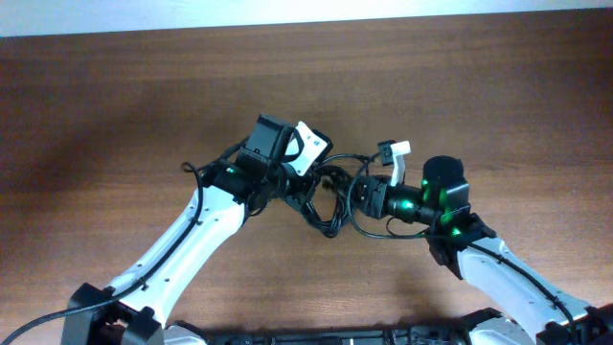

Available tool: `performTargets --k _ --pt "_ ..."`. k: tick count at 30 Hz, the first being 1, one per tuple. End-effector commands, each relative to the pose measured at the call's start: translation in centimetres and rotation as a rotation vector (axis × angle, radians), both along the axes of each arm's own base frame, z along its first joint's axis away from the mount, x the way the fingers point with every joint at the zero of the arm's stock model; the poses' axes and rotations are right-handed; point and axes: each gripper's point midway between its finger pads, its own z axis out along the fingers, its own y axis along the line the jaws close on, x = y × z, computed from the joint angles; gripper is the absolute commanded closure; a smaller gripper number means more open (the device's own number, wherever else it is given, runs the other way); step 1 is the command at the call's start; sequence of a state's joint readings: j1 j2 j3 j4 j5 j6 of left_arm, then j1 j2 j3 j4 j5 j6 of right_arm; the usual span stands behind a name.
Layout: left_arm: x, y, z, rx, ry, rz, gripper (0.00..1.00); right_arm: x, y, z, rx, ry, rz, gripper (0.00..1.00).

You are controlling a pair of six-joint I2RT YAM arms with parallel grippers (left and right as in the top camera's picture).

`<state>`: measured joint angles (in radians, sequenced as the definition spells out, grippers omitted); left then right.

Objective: Untangle cables

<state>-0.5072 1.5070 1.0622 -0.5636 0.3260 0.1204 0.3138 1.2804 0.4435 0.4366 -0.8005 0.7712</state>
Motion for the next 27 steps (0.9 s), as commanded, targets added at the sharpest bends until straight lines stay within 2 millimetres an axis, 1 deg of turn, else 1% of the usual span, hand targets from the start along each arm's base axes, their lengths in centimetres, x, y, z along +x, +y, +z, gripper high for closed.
performTargets --k 1,4,7,11,12,14,16,17,20,22,24,26,27 --pt "-0.5 -1.0 1.4 -0.067 -0.004 -0.039 1.0 -0.9 1.9 1.1 0.016 -0.047 0.062 0.96" --pt "-0.5 -1.2 1.5 -0.076 -0.001 -0.044 1.0 -1.4 2.6 3.0 0.065 -0.128 0.123 0.96" --pt "0.4 -1.6 2.3 -0.124 -0.007 0.015 1.0 -3.3 3.3 5.2 0.133 -0.217 0.252 0.96" --pt "3.4 -2.4 4.8 -0.256 -0.054 0.151 1.0 -5.4 3.6 5.6 0.168 -0.213 0.378 0.96" --pt "4.0 -2.3 5.2 -0.276 -0.063 0.179 1.0 -5.7 3.7 5.6 0.172 -0.211 0.394 0.96" --pt "5.6 -0.8 5.3 -0.276 -0.072 0.302 1.0 -6.1 3.7 5.7 0.178 -0.21 0.418 0.96" --pt "7.2 1.9 4.6 -0.228 -0.081 0.452 1.0 -6.5 3.7 5.8 0.183 -0.21 0.44 0.96" --pt "7.8 3.7 4.2 -0.21 -0.068 0.535 1.0 -6.5 3.7 5.8 0.183 -0.211 0.44 0.96" --pt "8.0 5.6 3.5 -0.203 -0.024 0.606 1.0 -6.4 3.7 5.7 0.175 -0.241 0.438 0.96" --pt "7.6 6.4 2.9 -0.19 0.017 0.618 1.0 -5.7 3.6 5.7 0.164 -0.245 0.4 0.96" --pt "6.6 6.1 2.4 -0.202 0.08 0.591 1.0 -4.4 3.5 5.5 0.143 -0.252 0.325 0.96" --pt "5.7 5.2 2.4 -0.212 0.101 0.511 1.0 -3.4 3.3 5.3 0.127 -0.258 0.265 0.96" --pt "5.4 4.7 2.5 -0.213 0.092 0.443 1.0 -2.7 3.2 5.3 0.116 -0.261 0.226 0.96"
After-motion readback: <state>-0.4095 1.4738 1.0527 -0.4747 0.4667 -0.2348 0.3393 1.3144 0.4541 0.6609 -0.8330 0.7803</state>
